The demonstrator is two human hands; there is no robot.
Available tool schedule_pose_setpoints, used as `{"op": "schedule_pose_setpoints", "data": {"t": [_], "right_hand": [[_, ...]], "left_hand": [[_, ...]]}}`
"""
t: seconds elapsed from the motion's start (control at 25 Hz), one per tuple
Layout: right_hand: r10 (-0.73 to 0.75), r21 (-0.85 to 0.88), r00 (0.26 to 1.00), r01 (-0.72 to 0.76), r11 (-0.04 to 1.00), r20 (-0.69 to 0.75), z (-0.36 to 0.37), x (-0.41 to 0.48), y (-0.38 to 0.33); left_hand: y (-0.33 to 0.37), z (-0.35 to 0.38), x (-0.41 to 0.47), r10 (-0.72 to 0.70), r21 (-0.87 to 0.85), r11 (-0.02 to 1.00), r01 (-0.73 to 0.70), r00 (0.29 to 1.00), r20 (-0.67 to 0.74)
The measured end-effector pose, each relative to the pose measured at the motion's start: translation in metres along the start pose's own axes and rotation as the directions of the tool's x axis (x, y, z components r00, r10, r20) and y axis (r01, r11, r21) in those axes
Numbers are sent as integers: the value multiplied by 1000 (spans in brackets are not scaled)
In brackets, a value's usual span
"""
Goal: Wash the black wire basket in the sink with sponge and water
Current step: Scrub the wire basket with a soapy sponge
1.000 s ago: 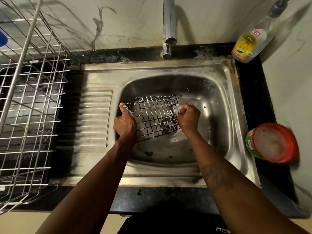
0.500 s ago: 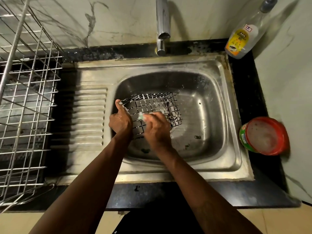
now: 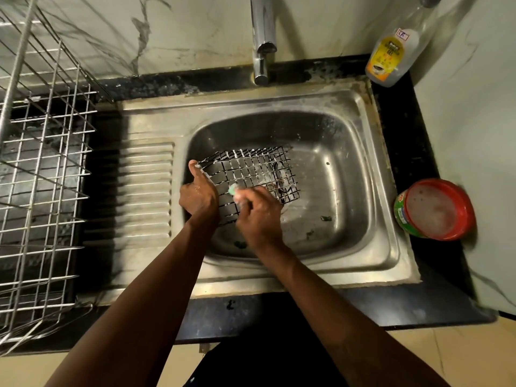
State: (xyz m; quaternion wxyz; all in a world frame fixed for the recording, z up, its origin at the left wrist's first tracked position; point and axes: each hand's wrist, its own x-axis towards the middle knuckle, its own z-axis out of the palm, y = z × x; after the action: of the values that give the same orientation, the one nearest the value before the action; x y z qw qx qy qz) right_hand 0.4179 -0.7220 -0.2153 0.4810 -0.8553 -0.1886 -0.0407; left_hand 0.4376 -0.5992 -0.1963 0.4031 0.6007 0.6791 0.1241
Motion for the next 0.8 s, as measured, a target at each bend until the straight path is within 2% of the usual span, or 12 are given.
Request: {"op": "schedule_pose_setpoints", "data": {"t": [0.08,0.12,0.16,0.24,0.28,0.44,0.48,0.56,0.64,0.72,0.76,0.8], "right_hand": [[-93,33,995,93,995,23,2,-5,-6],[-51,29,999,51,998,-5,-1,0,6],[69,8,996,-69,998,-52,-7,9,24],[340,-79,934,-349,934,-112,-22,26,69],[423,-135,900,-434,891,-106,-28,33,86],[619,-163,777,-629,760,-113,-32,48,98],[623,-171,776,-630,758,-99,-32,44,90],[523,-193,851,-521,832,-42,-26,28,63],[285,-125,958,-282,951,10,-18,0,23],[125,-75,992,-122,990,26,-11,-21,-3],[125,-79,992,-123,989,15,-10,-23,-2],[189,-84,982,-189,978,-8,-12,-18,7]], "left_hand": [[0,-1,1,1,-11,1000,-1,1000,18],[-1,0,1,2,-10,1000,-2,1000,22],[-2,0,1,2,-19,1000,-1,1000,21],[-4,1,0,6,-38,999,-6,1000,4],[-4,1,1,8,-46,999,-8,1000,-1],[-4,1,2,18,-11,1000,-18,1000,6],[-3,1,2,24,-12,1000,-24,1000,2],[-3,1,3,26,-27,999,-25,999,20],[-3,0,3,15,-36,999,-13,999,37],[-3,0,3,23,-33,999,-22,999,39],[-4,-1,3,34,-23,999,-33,998,47],[-4,-1,2,60,-18,998,-59,997,55]]}}
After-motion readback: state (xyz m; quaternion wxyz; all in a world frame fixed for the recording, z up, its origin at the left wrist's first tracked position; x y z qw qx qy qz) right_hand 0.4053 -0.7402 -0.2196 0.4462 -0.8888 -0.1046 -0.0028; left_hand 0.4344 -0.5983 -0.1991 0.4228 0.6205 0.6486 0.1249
